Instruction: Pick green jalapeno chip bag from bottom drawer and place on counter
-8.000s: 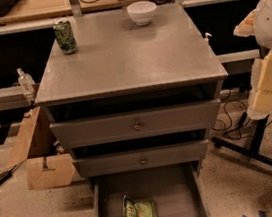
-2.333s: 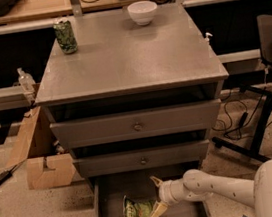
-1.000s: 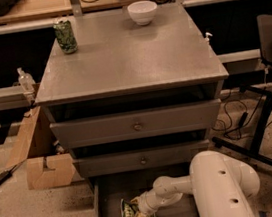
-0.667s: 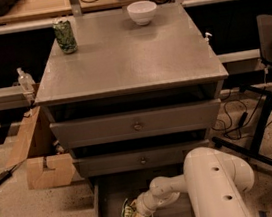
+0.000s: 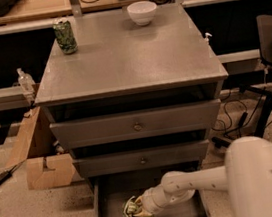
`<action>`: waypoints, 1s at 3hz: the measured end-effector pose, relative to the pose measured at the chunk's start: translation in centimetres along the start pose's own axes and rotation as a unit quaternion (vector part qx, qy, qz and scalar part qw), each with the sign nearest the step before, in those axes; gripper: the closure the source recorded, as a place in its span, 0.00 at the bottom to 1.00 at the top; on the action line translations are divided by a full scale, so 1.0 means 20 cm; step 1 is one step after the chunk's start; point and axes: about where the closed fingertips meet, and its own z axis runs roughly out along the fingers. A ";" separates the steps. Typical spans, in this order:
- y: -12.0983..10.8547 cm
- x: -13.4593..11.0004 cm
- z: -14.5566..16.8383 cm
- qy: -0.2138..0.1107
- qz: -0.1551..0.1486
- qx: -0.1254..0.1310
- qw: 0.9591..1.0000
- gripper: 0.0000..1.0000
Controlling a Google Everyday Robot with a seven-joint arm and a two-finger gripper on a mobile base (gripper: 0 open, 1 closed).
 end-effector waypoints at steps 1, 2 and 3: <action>0.04 -0.17 -0.49 -0.027 -0.001 0.019 0.999 1.00; -0.07 -0.29 -1.06 -0.051 0.022 0.050 0.997 1.00; -0.19 -0.45 -1.53 -0.068 0.039 0.070 0.994 1.00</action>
Offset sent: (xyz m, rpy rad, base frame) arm 0.0360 -0.1938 0.3202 0.1785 -0.0234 -0.1654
